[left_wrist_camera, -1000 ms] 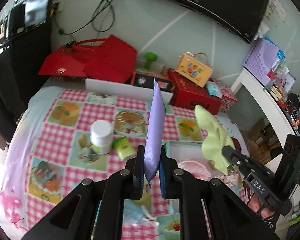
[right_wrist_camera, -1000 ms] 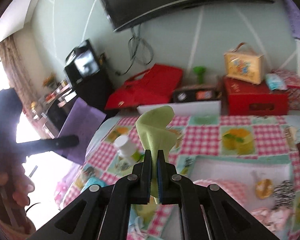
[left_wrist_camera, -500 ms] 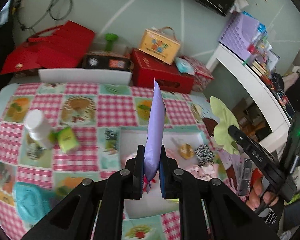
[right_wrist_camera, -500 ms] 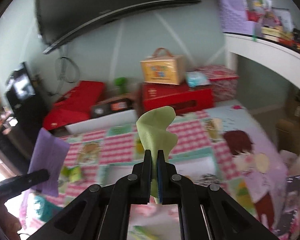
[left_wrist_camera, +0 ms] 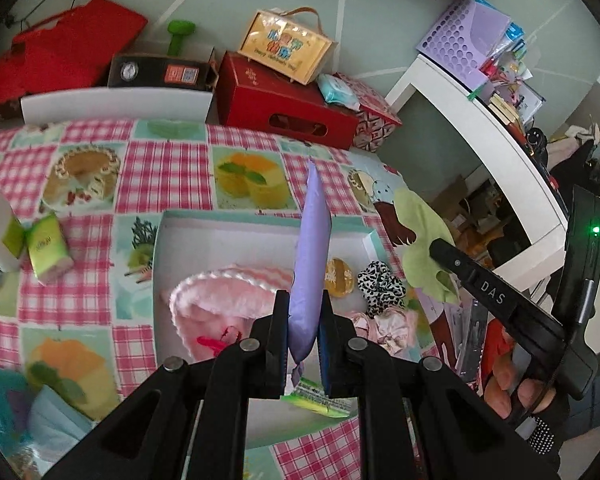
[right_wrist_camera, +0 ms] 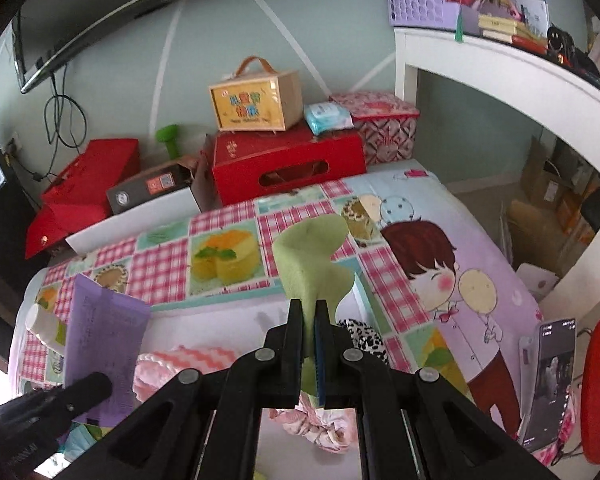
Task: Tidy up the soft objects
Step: 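Carry the purple packet with the left gripper while the right carries the cloth over the tray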
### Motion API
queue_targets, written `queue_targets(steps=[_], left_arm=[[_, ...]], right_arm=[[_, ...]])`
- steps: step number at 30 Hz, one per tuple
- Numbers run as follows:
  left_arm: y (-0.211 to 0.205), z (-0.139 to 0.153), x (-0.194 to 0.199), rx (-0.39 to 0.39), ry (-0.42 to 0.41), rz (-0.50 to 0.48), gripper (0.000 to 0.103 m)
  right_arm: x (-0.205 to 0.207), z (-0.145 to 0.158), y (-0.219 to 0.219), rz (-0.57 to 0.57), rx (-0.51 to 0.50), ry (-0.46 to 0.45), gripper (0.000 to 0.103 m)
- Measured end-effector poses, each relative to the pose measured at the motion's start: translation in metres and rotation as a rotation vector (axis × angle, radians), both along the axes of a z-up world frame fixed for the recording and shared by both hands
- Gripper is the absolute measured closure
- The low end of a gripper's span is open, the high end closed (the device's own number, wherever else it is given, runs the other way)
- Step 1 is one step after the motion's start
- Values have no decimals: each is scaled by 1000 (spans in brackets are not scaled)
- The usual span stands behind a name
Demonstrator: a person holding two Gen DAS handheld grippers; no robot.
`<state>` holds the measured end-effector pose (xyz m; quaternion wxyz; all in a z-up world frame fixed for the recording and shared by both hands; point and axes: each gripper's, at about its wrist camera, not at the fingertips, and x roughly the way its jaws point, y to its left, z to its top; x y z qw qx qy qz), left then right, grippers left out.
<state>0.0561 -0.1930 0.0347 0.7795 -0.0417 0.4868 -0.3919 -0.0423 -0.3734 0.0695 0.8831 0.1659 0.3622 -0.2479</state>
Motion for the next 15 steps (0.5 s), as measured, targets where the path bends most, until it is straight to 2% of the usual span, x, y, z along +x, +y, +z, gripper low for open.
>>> queue_targets(steps=[9, 15], left_arm=[[-2, -23, 4, -32, 53, -19, 91], [-1, -42, 10, -71, 144, -36, 91]], right_arm=[[14, -19, 5, 15, -11, 78, 98], [25, -32, 9, 32, -20, 136, 98]])
